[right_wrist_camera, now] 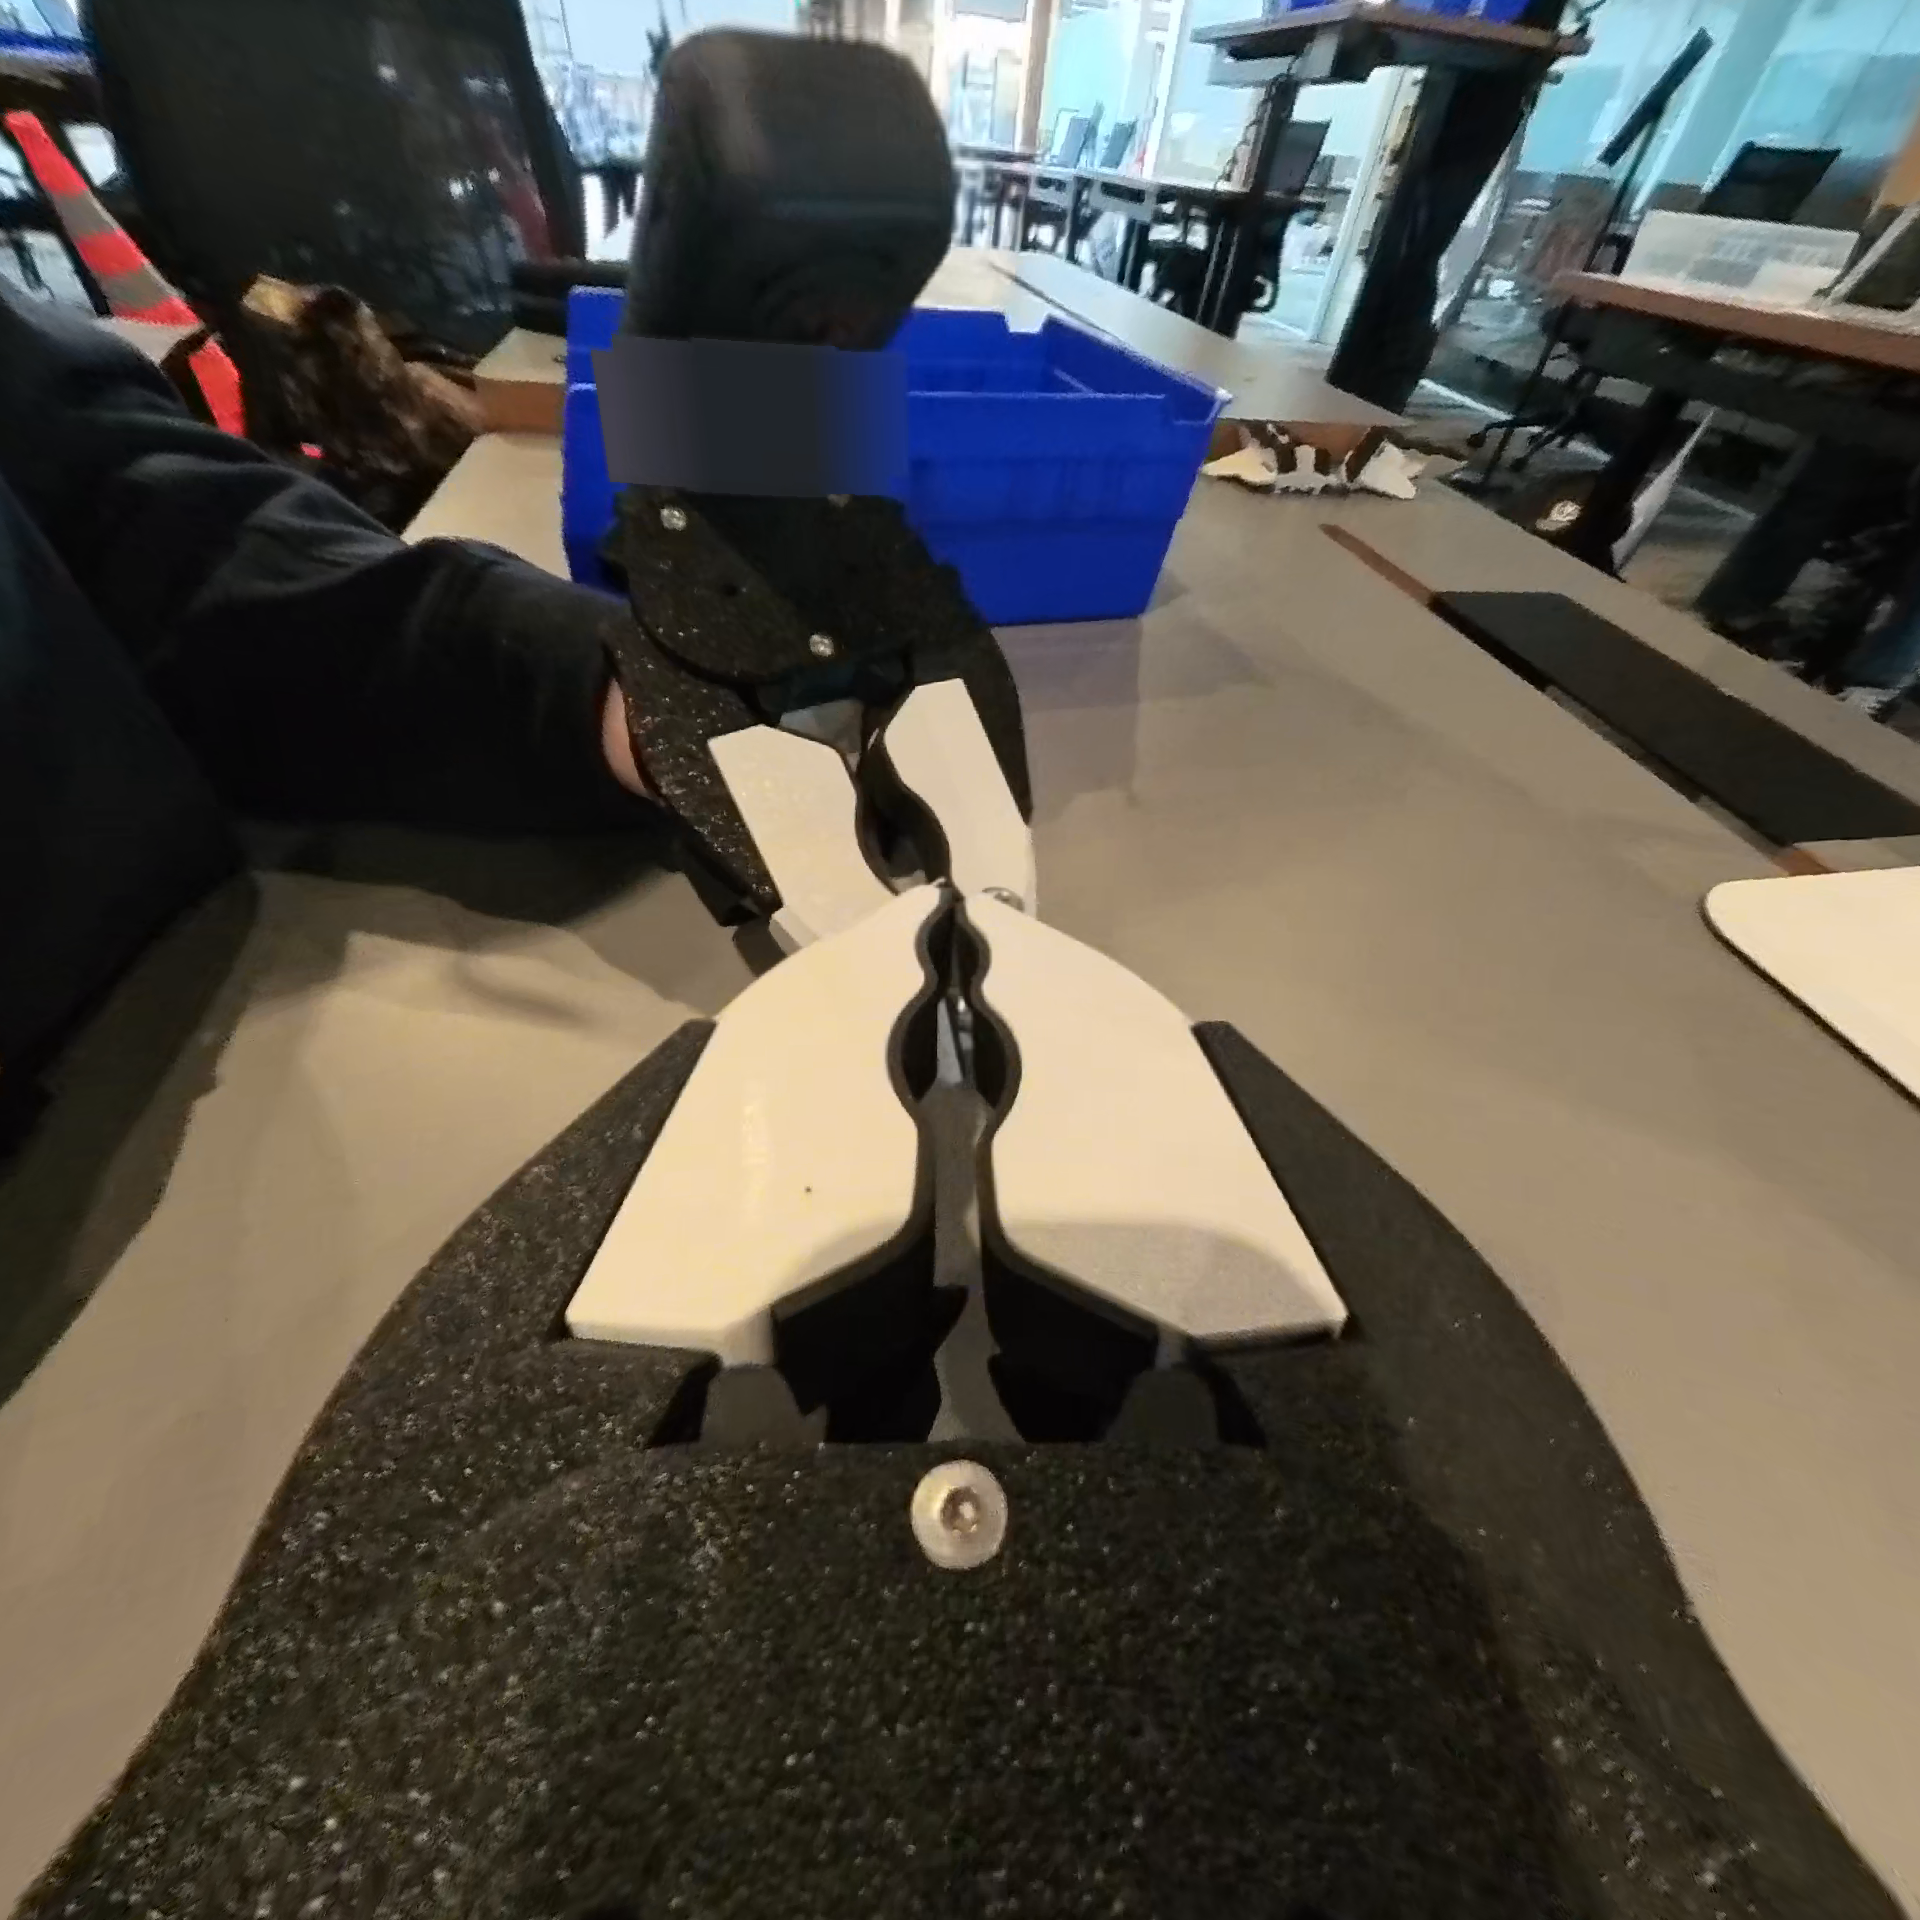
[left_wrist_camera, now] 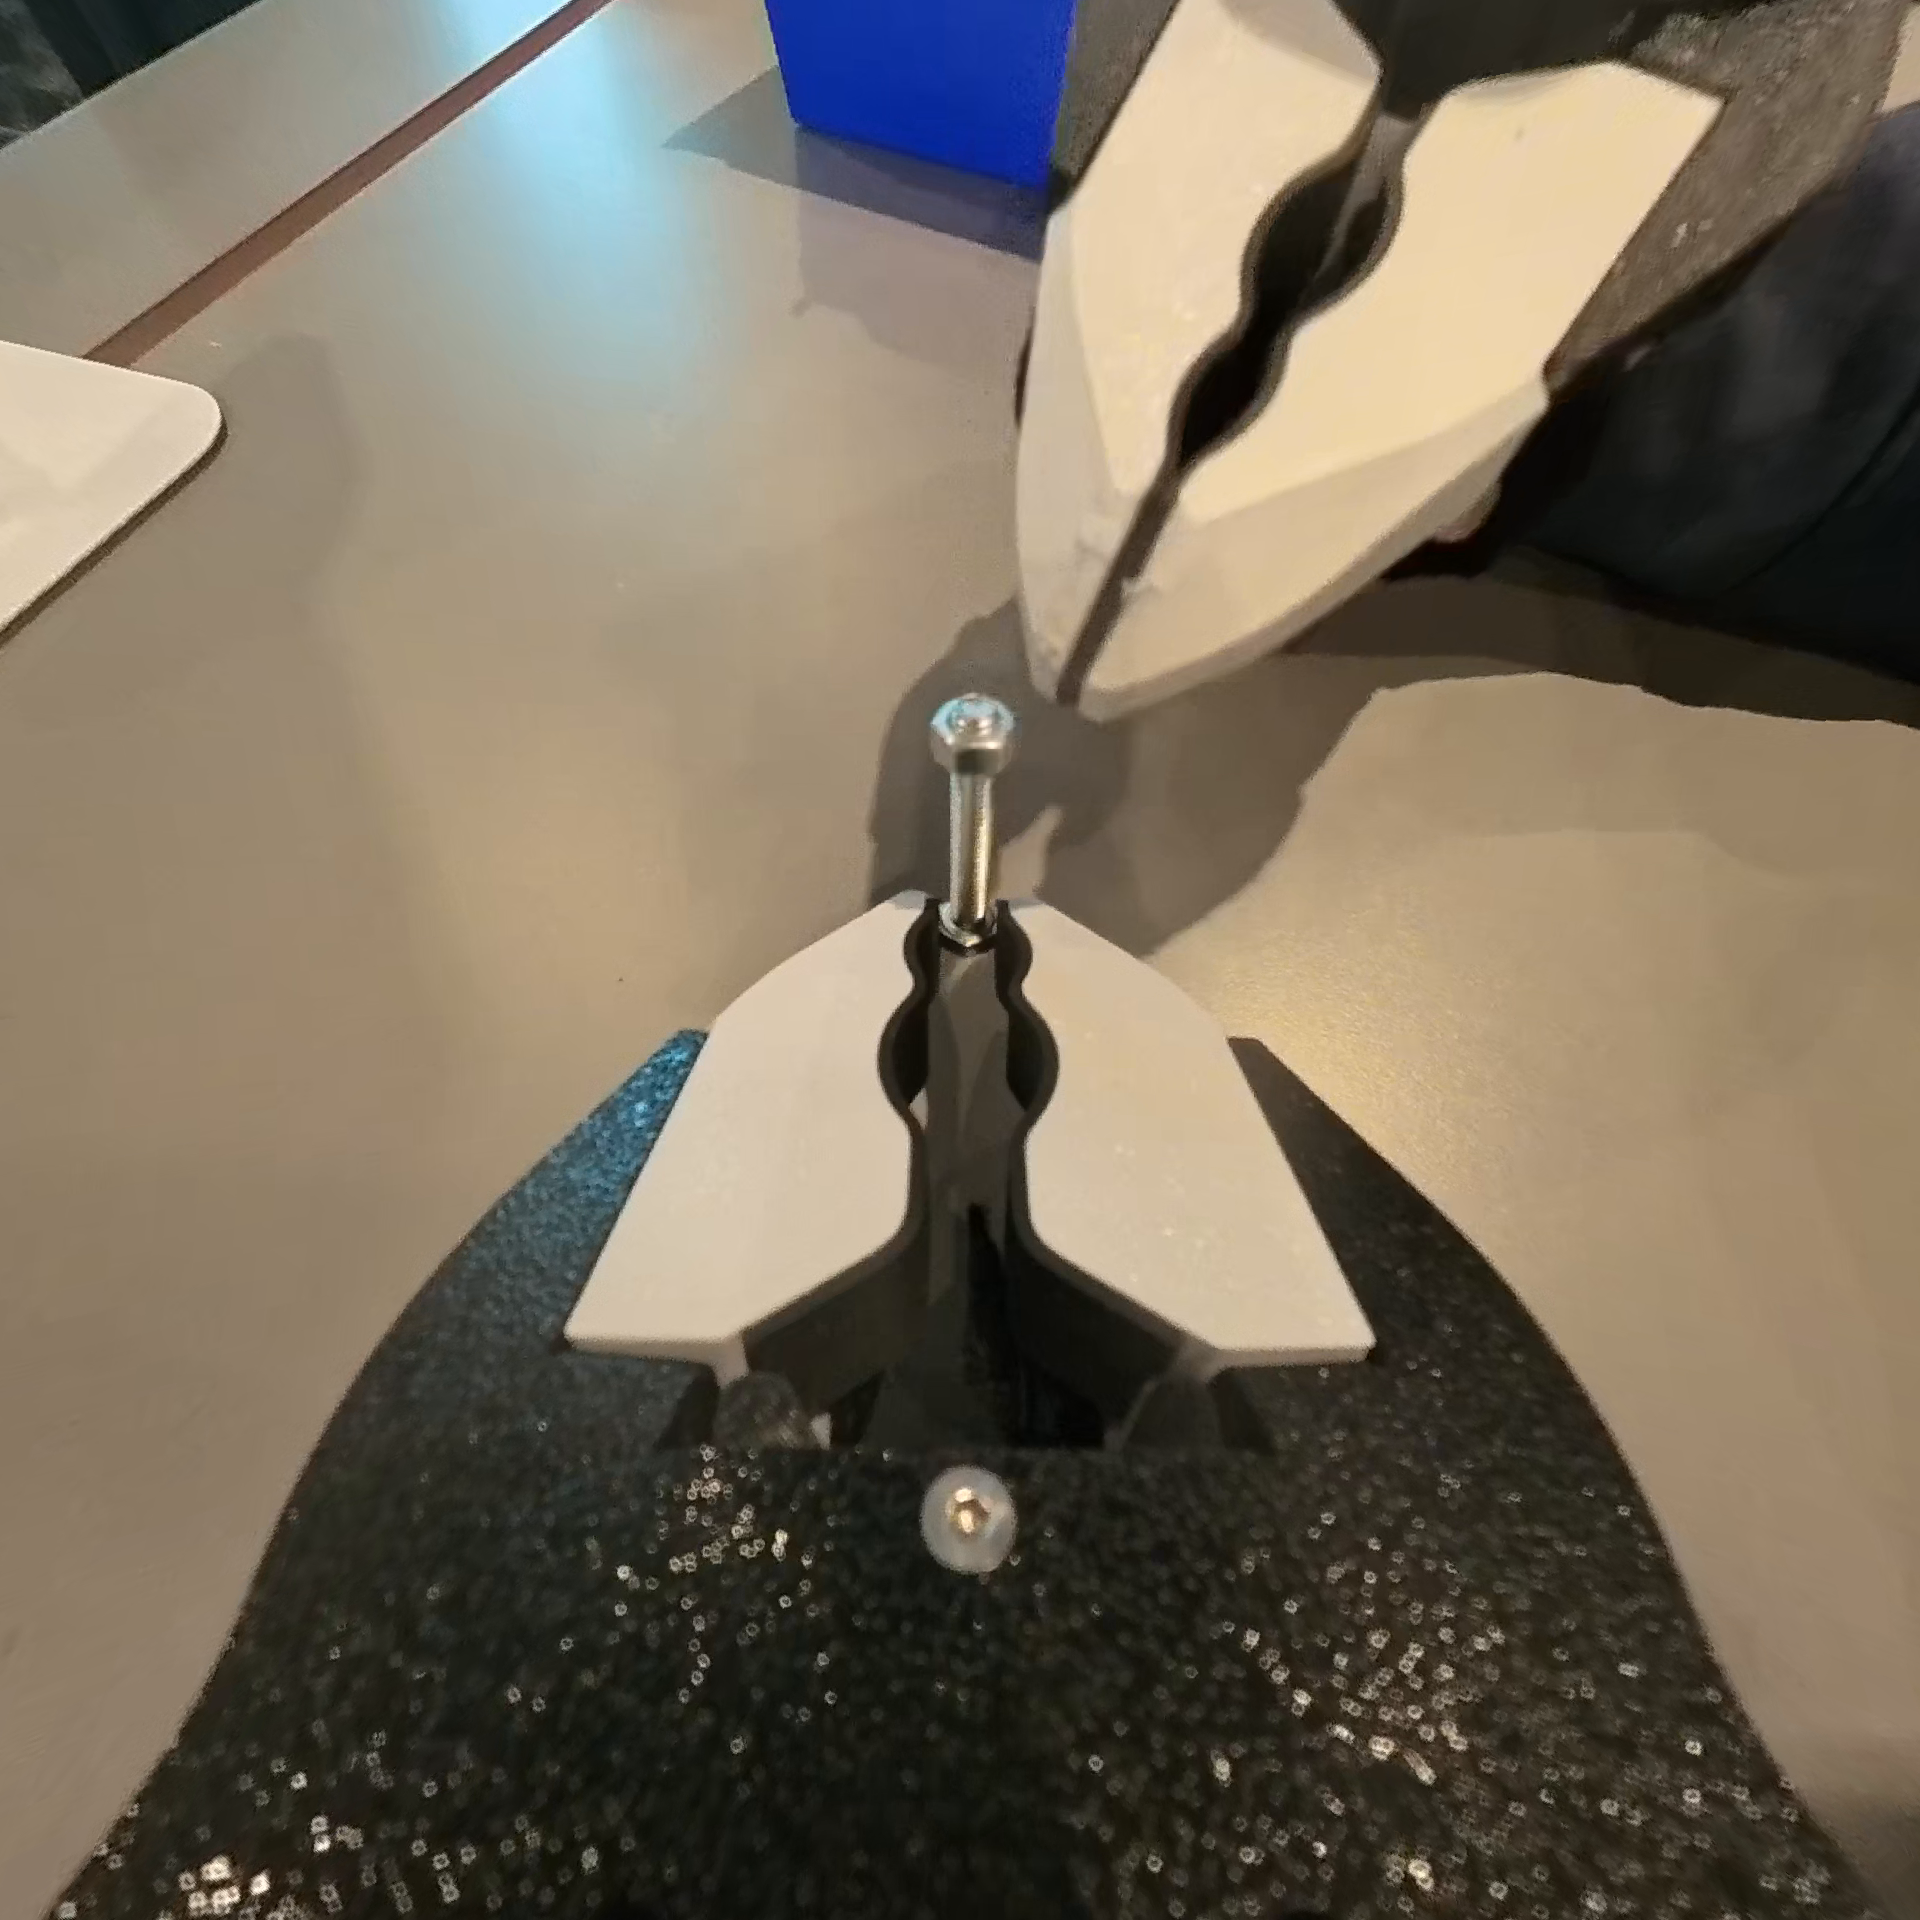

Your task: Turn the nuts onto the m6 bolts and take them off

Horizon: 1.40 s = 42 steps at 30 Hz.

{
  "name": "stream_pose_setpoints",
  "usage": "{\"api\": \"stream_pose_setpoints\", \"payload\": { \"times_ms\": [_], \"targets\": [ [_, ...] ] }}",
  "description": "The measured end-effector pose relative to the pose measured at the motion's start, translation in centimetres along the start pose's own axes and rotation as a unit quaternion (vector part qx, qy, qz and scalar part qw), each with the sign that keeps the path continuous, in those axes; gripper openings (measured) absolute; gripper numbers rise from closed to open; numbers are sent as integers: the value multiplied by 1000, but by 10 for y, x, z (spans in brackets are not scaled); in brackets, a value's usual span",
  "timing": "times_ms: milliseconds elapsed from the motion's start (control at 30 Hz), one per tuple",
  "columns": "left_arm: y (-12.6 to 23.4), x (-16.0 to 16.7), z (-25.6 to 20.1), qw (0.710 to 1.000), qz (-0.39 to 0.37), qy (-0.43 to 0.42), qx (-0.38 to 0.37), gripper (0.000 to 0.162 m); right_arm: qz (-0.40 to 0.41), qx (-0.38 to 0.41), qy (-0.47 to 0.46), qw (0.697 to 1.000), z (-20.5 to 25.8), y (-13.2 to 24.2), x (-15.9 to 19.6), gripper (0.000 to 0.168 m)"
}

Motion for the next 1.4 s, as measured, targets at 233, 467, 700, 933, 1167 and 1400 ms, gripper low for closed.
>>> {"api": "stream_pose_setpoints", "payload": {
  "times_ms": [233, 467, 700, 933, 1167, 1400],
  "targets": [
    [0, 0, 0, 1000, 0, 0, 0, 10, 10, 19, 4, 1000, -2, -6, 5, 14],
    [0, 0, -1, 1000, -1, 0, 1, 10, -18, 12, -11, 1000, -3, 0, -1, 7],
    [0, 0, 0, 1000, -2, 1, 1, 10, 14, -13, -8, 1000, 2, -4, 6, 0],
    [0, 0, -1, 1000, -1, 0, 3, 10, -10, 15, -10, 1000, -4, -1, 2, 13],
    [0, 0, -1, 1000, -2, 1, 4, 10, 0, -32, -25, 999, 4, -3, 5, 1],
    [0, 0, -1, 1000, -2, 1, 5, 10, -7, 14, -20, 1000, -5, -2, 7, 18]
  ]
}}
Point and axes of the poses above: each gripper's, where its closed fingertips meet, y back along the fingers, x out of its underside, z = x × y across the jaws, the point moved 5 cm from there along y, back along the fingers
